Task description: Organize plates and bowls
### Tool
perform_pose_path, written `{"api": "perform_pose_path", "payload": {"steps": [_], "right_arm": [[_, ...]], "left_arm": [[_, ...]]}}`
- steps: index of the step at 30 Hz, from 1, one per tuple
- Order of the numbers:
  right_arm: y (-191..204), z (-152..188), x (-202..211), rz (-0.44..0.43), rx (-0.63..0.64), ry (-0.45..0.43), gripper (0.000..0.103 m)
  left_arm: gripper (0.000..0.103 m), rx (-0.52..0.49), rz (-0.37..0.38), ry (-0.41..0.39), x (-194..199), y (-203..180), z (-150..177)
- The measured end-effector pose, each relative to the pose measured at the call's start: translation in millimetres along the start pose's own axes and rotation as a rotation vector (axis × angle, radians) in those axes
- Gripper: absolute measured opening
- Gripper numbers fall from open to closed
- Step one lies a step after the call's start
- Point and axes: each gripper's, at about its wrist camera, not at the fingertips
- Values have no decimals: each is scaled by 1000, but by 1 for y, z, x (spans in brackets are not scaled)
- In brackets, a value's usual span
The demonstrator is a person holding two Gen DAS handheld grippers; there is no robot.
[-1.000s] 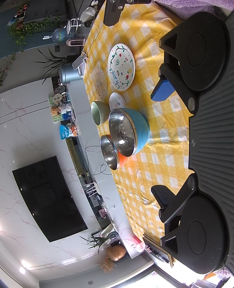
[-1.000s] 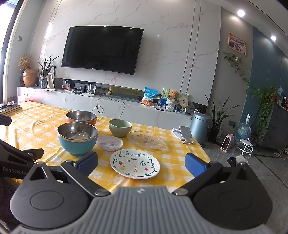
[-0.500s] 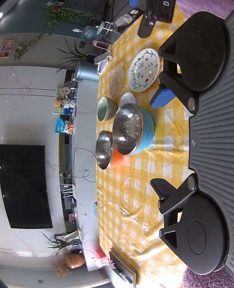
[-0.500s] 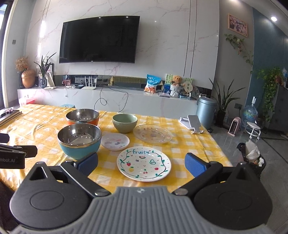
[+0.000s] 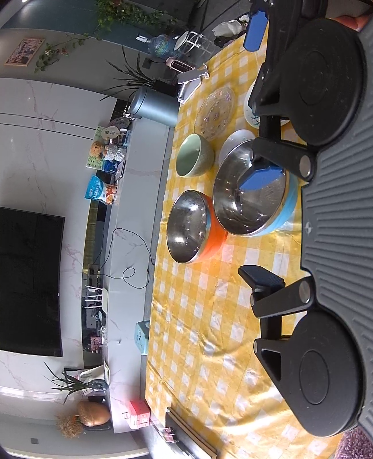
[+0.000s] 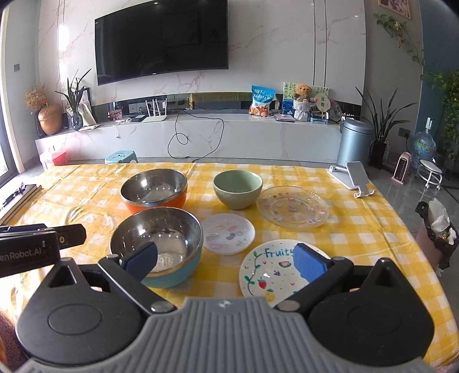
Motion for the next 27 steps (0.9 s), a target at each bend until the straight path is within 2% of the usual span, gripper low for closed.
{"api": "perform_pose_path", "payload": {"steps": [6, 9, 12, 14, 16, 22, 25, 27], "right_arm": [[22, -14, -34, 3, -17, 63, 72], [28, -16, -50, -7, -32, 102, 61], [36, -17, -66, -12, -33, 151, 54], [39, -15, -77, -15, -34, 185, 45], [41, -13, -87, -13, -42, 219, 42], [42, -11, -103, -10, -89, 288, 19], [42, -10, -106, -13, -90, 300, 13], [43, -10, -107, -9, -88, 299, 12]], "left_arm": [[55, 126, 55, 62, -28, 21, -1], [42, 168, 73, 97, -43, 29, 0], [39, 209, 84, 122, -55, 37, -1], [37, 229, 101, 145, -63, 41, -1], [35, 249, 114, 167, -69, 44, -1], [27, 267, 119, 203, -82, 47, 0], [18, 275, 113, 217, -86, 48, -1], [16, 272, 105, 224, -87, 48, -2]]}}
Point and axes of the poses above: each gripper's, at about its wrist camera, not at the fingertips, and x roughly against the way its jaws point, y to its left, z to its underside, and after that the axes turned 12 degrees about z, right-handed
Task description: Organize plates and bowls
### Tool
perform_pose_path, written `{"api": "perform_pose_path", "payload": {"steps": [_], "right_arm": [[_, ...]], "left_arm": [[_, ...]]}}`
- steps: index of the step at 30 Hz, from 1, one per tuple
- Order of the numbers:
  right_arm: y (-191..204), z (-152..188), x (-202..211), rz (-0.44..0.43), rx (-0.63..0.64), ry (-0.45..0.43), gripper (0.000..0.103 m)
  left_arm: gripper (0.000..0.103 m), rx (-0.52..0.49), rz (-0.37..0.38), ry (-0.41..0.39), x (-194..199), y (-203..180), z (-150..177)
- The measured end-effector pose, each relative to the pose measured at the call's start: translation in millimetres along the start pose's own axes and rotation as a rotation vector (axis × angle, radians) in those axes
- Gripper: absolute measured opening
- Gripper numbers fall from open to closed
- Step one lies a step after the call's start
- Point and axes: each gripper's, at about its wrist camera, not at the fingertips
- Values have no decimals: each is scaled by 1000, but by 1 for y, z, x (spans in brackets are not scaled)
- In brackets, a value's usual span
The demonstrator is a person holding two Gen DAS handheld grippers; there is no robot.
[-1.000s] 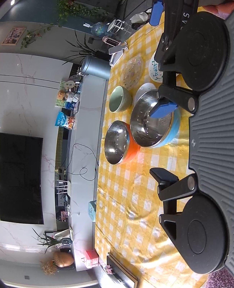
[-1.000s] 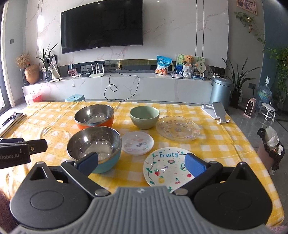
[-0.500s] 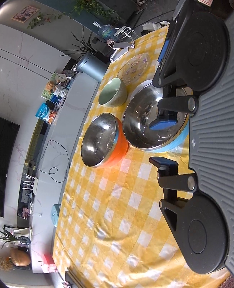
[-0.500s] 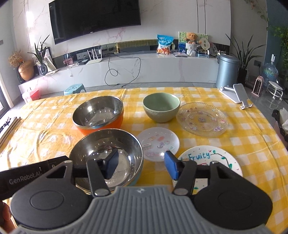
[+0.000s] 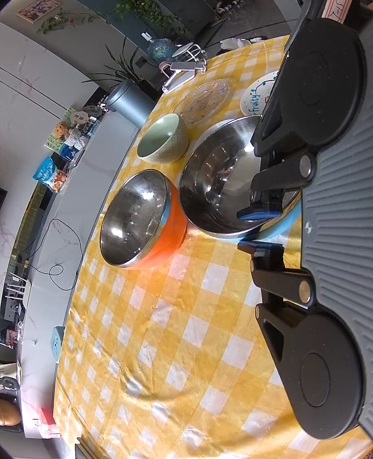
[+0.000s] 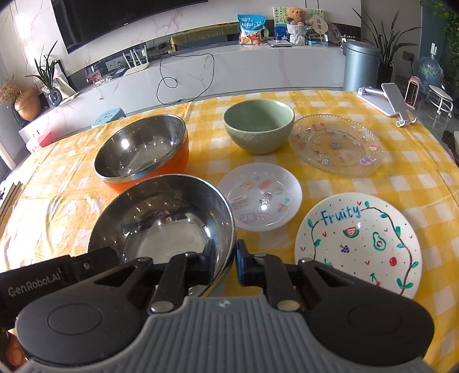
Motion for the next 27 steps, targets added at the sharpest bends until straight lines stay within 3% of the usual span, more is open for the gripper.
{"api": "perform_pose_path", "payload": {"steps": [10, 19, 27], "right_arm": [[-7, 5, 26, -49, -31, 10, 10], [-19, 38, 81, -101, -36, 18, 10], [-29, 70, 106, -128, -50, 61, 11]], "left_arm": [[15, -35, -36, -6, 34, -15, 7], [15, -34, -49, -6, 84, -26, 38], [15, -43, -66, 5, 103, -28, 63]]}}
Point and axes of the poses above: each gripper's, at about its wrist camera, not at the fingertips, and x roughly against the way its jaws point, y to its left, z to its underside, and after that the axes turned 12 degrees about z, right-handed
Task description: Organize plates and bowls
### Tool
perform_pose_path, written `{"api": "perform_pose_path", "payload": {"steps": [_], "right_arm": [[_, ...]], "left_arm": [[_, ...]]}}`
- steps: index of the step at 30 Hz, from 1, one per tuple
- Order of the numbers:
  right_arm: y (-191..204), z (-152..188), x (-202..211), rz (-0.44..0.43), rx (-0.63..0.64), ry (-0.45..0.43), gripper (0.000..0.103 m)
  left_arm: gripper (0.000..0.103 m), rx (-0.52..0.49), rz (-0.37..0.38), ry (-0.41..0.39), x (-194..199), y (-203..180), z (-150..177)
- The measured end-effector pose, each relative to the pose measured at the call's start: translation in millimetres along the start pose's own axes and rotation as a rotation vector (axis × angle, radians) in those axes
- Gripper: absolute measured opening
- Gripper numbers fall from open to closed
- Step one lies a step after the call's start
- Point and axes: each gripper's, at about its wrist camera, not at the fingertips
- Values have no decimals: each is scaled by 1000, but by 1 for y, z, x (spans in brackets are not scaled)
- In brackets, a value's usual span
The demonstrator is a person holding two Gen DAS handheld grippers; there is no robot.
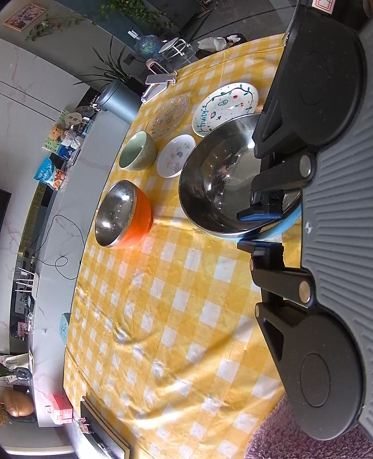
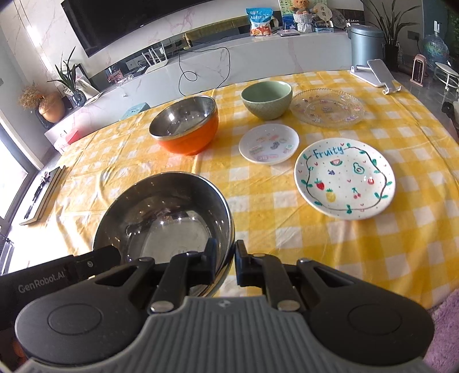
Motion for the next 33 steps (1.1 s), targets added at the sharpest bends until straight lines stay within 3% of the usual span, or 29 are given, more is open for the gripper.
{"api": "perform_pose_path", "payload": {"steps": [26, 33], "right_arm": [[-13, 14, -26, -5, -60, 68, 13], [-13, 14, -25, -33, -64, 70, 26]], "left_arm": [[15, -20, -46, 68, -30, 7, 21], [17, -24, -37, 78, -29, 7, 22]]}}
Point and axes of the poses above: each gripper's, at about its wrist camera, not at the fingertips, and x roughly against the way its jaws point, y to its left, z to its underside, and after that the axes turned 12 degrees about z, right-handed
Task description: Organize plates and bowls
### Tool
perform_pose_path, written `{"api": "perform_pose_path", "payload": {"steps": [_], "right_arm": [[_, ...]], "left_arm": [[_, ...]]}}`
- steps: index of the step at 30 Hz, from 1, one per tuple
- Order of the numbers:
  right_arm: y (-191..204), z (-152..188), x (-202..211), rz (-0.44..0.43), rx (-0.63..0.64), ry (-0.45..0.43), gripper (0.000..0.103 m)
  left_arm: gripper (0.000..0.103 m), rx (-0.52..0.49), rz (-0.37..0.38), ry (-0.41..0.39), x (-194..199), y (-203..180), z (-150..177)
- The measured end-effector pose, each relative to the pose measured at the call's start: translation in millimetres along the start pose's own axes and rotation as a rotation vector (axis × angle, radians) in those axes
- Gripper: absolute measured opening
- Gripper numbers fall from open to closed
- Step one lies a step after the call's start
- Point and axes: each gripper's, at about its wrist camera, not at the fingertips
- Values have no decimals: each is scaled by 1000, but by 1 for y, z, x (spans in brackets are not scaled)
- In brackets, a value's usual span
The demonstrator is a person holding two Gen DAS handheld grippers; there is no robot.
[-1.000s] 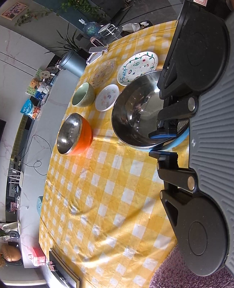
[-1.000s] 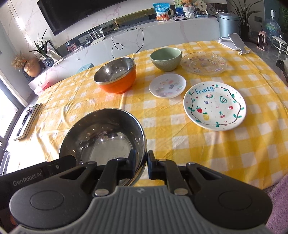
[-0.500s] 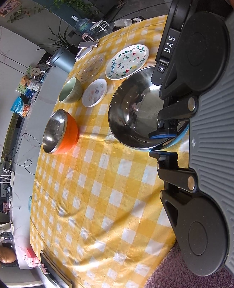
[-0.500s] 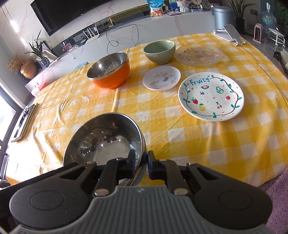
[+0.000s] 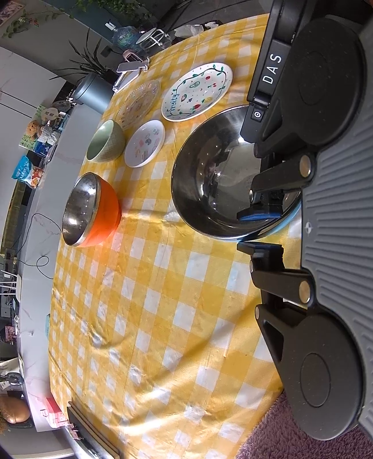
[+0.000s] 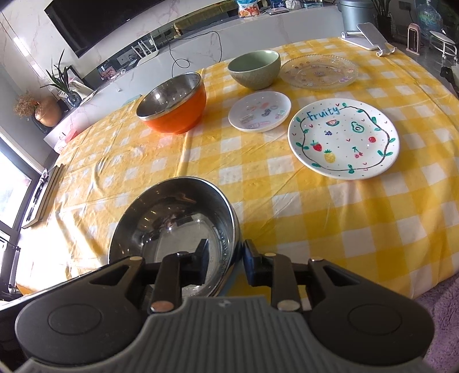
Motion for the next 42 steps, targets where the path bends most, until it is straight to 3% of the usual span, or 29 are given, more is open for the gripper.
{"api": "perform_pose_path", "payload": {"steps": [10, 16, 21, 24, 28, 34, 42], "right_arm": [[0, -3, 17, 10, 3, -54, 59], [0, -4, 41, 2, 24, -154, 79], [1, -6, 59, -18, 34, -224, 89], [2, -9, 71, 83, 20, -262, 100], [-5, -16, 82, 132, 22, -323, 100], [-21, -33, 79, 52, -26, -297, 100], [-21, -53, 59, 25, -65, -246, 100]], "left_arm": [[26, 2, 4, -35, 13, -1, -2], [32, -26, 0, -99, 32, -7, -5], [38, -37, 33, -143, 44, -11, -7], [39, -48, 56, -155, 50, -13, -8], [48, -69, 68, -155, 52, -16, -15], [57, -64, 100, -161, 55, -17, -38], [70, -91, 98, -185, 56, -14, -71]]}}
Point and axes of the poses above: each gripper's, at about its wrist camera, not at the fingertips, and x roughly against the way its jaws point, y to its left, z to its underside, and after that the axes turned 12 degrees about z, right-handed
